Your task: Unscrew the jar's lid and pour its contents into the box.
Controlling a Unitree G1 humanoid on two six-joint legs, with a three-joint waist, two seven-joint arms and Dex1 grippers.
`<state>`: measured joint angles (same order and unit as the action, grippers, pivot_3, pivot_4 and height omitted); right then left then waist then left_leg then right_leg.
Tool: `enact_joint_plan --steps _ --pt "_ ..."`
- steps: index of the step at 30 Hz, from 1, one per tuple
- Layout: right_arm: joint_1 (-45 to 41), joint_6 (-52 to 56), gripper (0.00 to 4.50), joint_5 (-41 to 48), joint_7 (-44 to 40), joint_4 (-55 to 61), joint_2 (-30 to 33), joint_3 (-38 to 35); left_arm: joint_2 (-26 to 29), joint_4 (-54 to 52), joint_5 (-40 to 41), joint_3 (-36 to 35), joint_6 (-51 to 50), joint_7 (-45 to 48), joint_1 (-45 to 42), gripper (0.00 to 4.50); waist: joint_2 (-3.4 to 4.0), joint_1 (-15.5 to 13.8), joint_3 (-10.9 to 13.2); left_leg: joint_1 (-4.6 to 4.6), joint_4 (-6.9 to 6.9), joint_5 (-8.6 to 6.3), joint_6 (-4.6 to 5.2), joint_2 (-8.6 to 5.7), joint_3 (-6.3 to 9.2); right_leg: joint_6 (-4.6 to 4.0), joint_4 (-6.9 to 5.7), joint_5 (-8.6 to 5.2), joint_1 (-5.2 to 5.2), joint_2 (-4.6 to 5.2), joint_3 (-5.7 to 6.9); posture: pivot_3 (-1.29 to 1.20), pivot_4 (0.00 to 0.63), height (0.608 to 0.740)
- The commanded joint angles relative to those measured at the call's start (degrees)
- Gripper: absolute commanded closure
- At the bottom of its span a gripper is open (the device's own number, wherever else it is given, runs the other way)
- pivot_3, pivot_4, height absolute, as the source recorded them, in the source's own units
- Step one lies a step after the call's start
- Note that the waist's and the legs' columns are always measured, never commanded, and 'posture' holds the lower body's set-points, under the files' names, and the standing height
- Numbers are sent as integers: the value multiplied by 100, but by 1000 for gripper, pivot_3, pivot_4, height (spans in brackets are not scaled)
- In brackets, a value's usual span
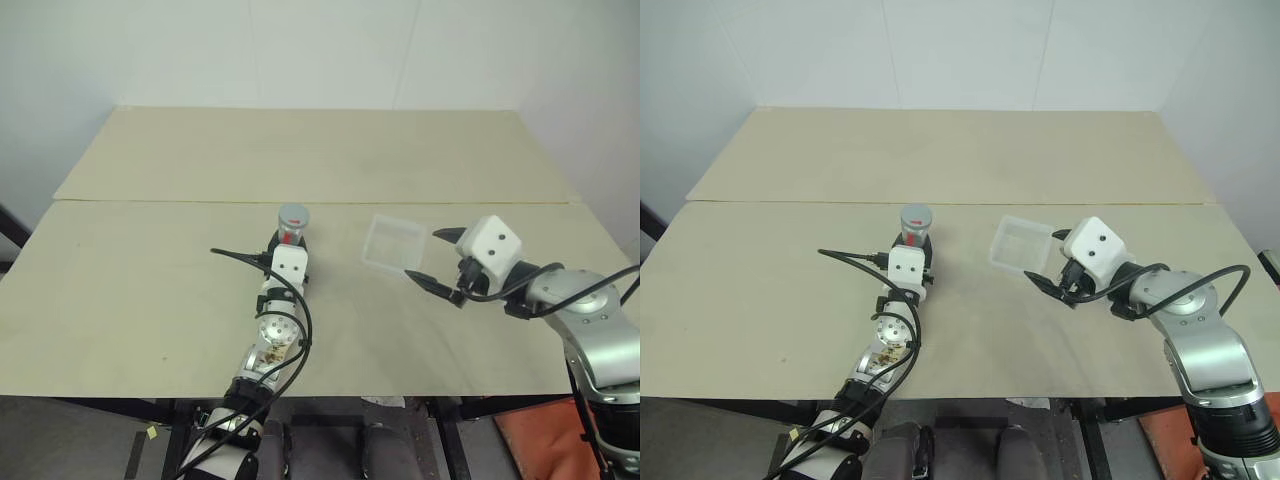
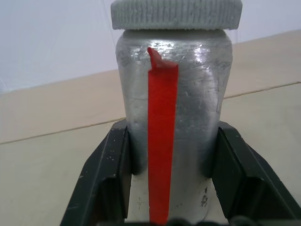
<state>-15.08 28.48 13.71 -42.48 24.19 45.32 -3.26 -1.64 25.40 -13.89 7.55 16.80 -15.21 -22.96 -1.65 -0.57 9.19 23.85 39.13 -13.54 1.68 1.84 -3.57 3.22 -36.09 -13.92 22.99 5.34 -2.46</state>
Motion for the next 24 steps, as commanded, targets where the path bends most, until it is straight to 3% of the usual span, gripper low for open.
enact_joint_plan --steps 1,5,12,24 --pt "-295 189 0 182 164 338 -173 -80 83 -783 488 -82 -130 645 124 2515 0 22 0 0 0 0 0 2 -1 0 -1 0 2 -1 0 0 150 740" --pt "-811 908 0 735 799 680 -1179 69 492 -2264 1746 -142 -1116 2175 514 2515 1 81 0 3 -2 0 -1 10 1 -1 -5 0 7 -4 -1 0 150 740" --pt "-1179 1447 0 847 1831 1014 -2616 695 1121 -3234 2217 -145 -1883 3143 847 2515 5 107 -2 4 -3 2 -4 4 5 -2 -7 0 6 3 2 0 150 740" --pt "-1549 1041 0 246 2386 528 -3186 1407 1024 -3449 2250 19 -2066 3576 823 2515 5 134 -3 4 -3 3 -3 6 5 -3 -10 0 10 -3 4 0 150 740"
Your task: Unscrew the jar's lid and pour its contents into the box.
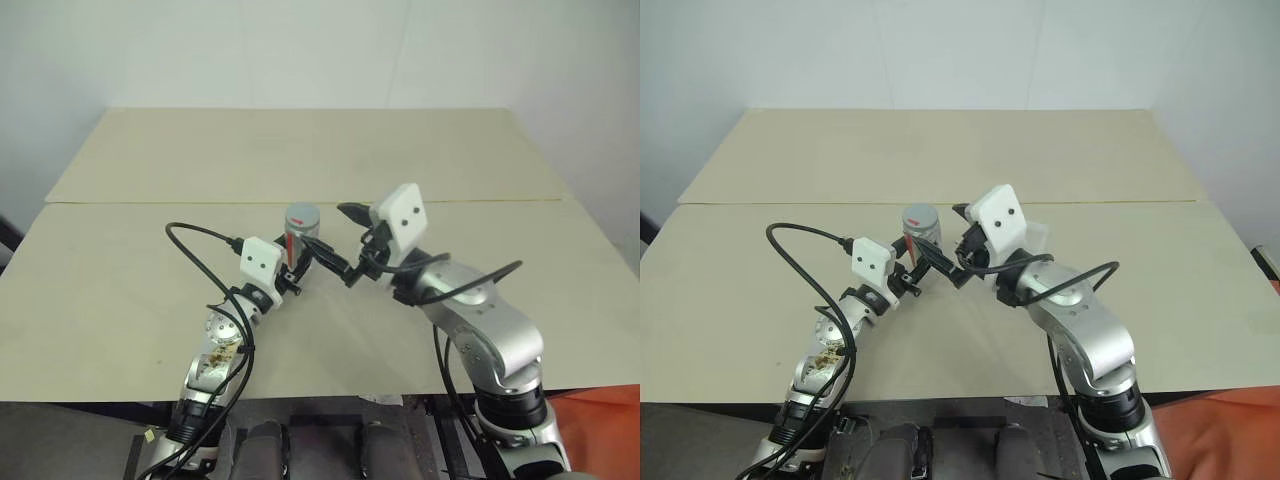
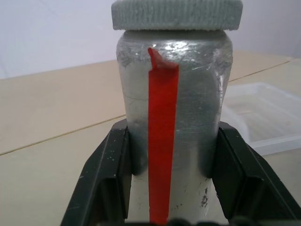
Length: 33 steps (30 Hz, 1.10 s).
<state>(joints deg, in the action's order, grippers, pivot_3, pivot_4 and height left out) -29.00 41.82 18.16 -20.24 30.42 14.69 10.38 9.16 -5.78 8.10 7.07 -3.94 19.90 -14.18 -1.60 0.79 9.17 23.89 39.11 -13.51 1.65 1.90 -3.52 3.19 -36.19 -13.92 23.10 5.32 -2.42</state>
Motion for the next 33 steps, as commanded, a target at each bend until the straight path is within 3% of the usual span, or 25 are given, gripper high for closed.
enact_joint_plan --steps 1,12,15,21,31,33 --pt "-182 -325 0 -229 187 -163 -172 33 -79 -355 41 84 -11 60 -52 2515 0 -2 0 0 -1 0 0 0 0 0 1 0 0 0 0 0 150 740" --pt "-267 -500 0 -503 214 -507 -408 44 -152 -313 -67 166 65 86 -40 2515 0 -4 0 1 -1 0 0 0 -1 0 1 0 2 1 0 0 150 740" --pt "-254 -481 591 -478 168 -503 -416 30 -170 -316 -88 183 92 95 -29 2515 0 -4 0 1 -1 0 0 0 -1 0 2 0 2 1 -1 0 150 740" --pt "-248 -502 2432 -567 144 -537 -405 78 -196 -294 -106 171 113 114 -30 2515 0 -3 0 1 -1 0 0 1 -1 0 2 0 2 0 -1 0 150 740" --pt "-240 -517 2432 -474 11 -474 -411 6 -173 -209 -124 161 189 156 -41 2515 0 -3 0 1 -1 0 0 1 -1 0 2 0 2 0 0 0 150 740" --pt "-243 -484 2073 -420 -52 -415 -384 -37 -171 -193 -128 166 204 166 -32 2515 0 -3 0 1 -2 0 0 2 -1 0 2 0 2 0 0 0 150 740"
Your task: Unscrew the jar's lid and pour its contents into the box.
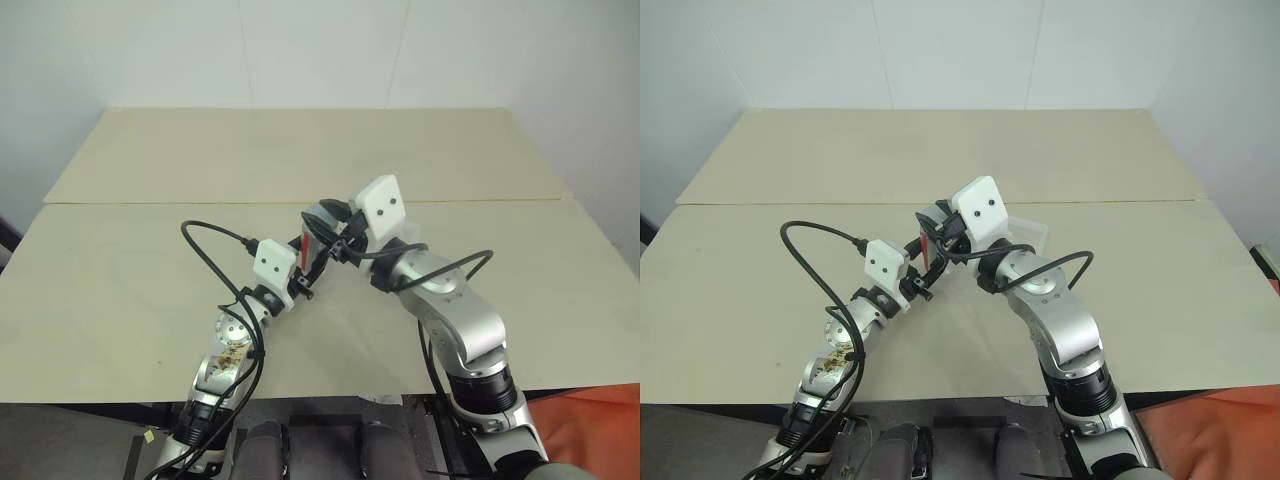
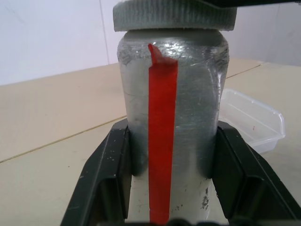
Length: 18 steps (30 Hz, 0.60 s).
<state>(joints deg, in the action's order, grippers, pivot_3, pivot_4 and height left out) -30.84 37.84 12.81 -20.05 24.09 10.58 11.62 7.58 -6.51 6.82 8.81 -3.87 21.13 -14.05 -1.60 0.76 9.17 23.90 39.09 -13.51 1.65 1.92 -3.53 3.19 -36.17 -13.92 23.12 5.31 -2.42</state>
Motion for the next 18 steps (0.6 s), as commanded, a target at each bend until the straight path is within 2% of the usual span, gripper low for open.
enact_joint_plan --steps 1,4,18 --pt "-56 -116 1869 63 -50 247 50 -150 -15 -112 -4 -5 198 45 -44 2515 0 0 0 0 0 0 0 0 0 0 1 0 0 0 0 0 150 740" --pt "-59 -67 905 51 -29 301 76 -164 -25 -91 -8 -3 201 53 -58 2515 0 0 0 0 0 0 0 0 0 0 1 0 0 0 0 0 150 740" --pt "27 -148 905 34 -261 165 201 19 3 -81 -57 -35 411 32 -100 2515 0 0 0 0 -3 0 0 0 0 0 3 0 1 0 0 0 150 740"
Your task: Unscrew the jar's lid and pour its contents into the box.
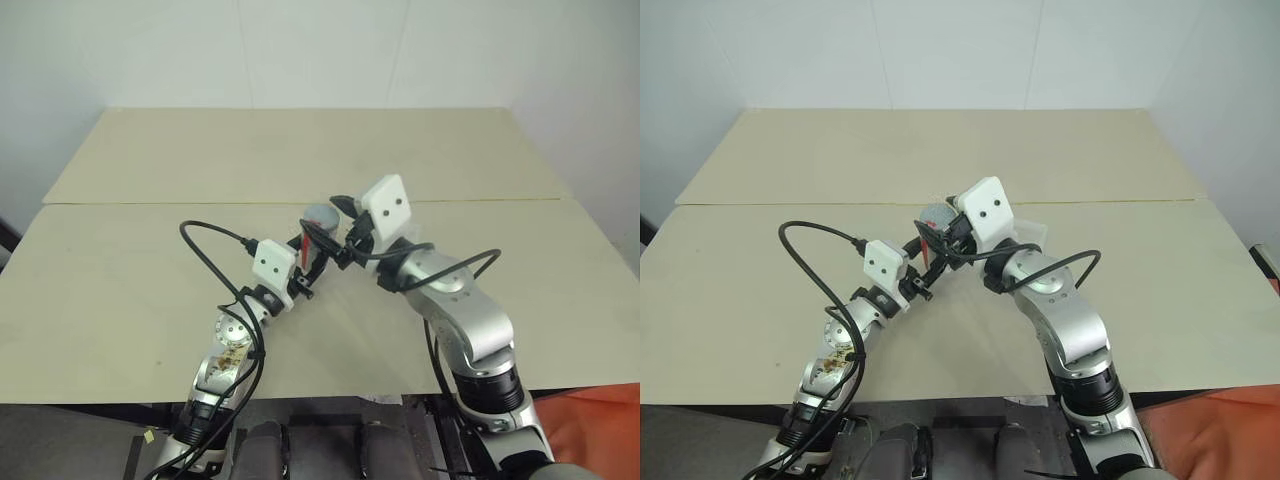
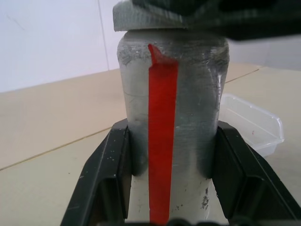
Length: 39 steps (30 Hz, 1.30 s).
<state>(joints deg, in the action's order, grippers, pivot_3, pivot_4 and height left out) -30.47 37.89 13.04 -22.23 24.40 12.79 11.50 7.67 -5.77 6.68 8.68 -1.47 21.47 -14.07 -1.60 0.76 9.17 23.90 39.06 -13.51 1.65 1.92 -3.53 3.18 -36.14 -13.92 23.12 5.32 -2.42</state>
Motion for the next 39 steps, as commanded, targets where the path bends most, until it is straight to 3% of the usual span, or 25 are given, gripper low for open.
enact_joint_plan --steps 1,29,33,39 --pt "-21 -149 905 9 -43 110 -33 28 -6 -159 -46 -19 179 -6 -92 2515 0 0 0 0 0 0 0 0 0 0 0 0 0 0 0 0 150 740" --pt "-62 -114 905 8 98 -64 -217 -134 -37 -94 -131 61 349 25 -34 2515 0 0 0 1 -4 0 0 0 -1 0 3 0 1 0 0 0 150 740" --pt "-57 -121 1611 58 86 -67 -248 -173 -32 -85 -132 61 348 30 -24 2515 0 0 0 1 -5 0 0 0 0 0 4 0 1 0 0 0 150 740" --pt "-11 -236 1611 12 -2 -25 -165 -107 47 -128 -60 80 326 178 4 2515 0 0 0 1 -5 0 0 0 0 0 4 0 1 1 0 0 150 740"
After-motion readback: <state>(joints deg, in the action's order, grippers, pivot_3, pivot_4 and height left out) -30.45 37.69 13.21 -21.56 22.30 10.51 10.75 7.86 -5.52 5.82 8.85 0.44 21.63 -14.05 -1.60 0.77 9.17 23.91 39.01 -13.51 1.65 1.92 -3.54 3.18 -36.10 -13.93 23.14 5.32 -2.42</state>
